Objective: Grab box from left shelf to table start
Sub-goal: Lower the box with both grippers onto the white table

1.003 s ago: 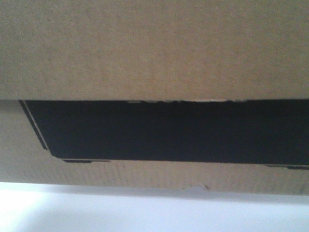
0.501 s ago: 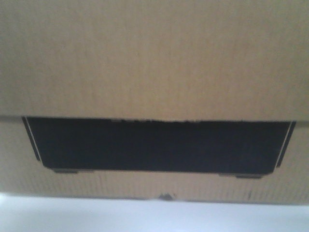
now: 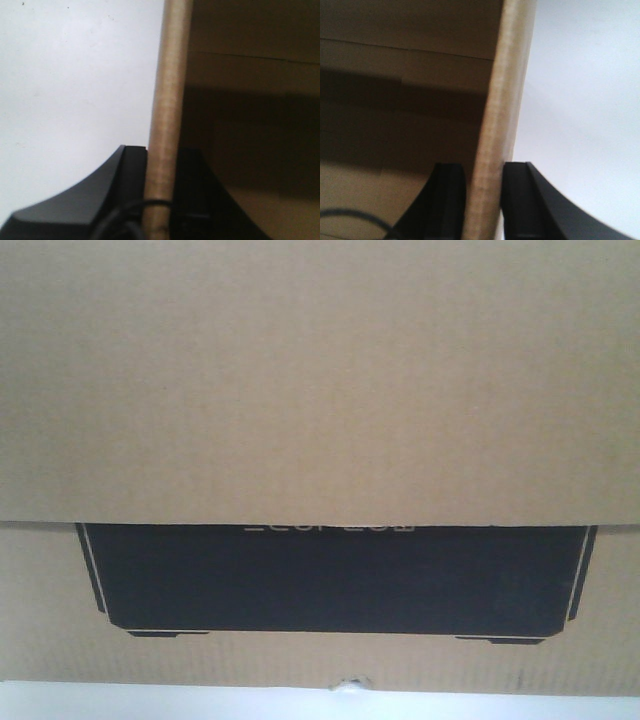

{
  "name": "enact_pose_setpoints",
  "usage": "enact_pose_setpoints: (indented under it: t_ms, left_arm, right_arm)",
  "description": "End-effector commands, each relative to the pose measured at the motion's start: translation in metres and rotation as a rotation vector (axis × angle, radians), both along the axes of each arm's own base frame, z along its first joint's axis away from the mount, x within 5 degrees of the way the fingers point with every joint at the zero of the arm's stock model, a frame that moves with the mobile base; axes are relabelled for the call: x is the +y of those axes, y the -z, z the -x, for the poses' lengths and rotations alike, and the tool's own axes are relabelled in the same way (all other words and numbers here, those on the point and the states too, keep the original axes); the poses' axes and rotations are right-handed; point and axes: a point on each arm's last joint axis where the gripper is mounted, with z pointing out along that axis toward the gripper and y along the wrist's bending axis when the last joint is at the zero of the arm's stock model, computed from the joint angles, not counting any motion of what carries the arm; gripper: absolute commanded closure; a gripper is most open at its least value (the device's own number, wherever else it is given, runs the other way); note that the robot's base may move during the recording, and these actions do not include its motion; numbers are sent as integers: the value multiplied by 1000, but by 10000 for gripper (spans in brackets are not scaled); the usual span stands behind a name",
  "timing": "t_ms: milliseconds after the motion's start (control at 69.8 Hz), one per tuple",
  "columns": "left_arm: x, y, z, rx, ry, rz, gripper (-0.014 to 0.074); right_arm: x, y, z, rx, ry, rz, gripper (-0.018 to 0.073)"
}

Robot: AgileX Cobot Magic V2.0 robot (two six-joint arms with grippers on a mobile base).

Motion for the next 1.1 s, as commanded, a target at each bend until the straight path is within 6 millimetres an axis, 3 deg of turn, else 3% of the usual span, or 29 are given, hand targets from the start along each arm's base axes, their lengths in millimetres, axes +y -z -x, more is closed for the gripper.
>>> enact_pose_setpoints:
  t_ms: [0, 201, 272, 401, 501, 673, 759, 1088]
  left_arm:
    - [-8, -25, -2, -149, 27, 97, 700]
    - [-11, -24, -1, -136, 77, 88, 698]
    - [-11, -24, -1, -134, 80, 89, 697]
    - [-11, -24, -1, -132, 84, 92, 682]
    - [-12, -24, 0, -128, 100, 90, 563]
    - [-12, -24, 0, -128, 100, 94, 173]
    - [-12, -24, 0, -128, 100, 94, 33]
    - [-7, -23, 0, -124, 96, 24, 29]
  right_arm:
    - [13, -22, 1, -96, -4, -148, 499]
    - [12, -22, 1, -100, -3, -148, 464]
    - [12, -22, 1, -101, -3, -148, 363]
    - [12, -22, 1, -98, -4, -148, 86]
    - [13, -22, 1, -96, -4, -148, -26]
    - [13, -22, 1, -96, -4, -148, -15]
    - [12, -22, 1, -96, -3, -147, -15]
    - [10, -21, 1, -96, -2, -123, -15]
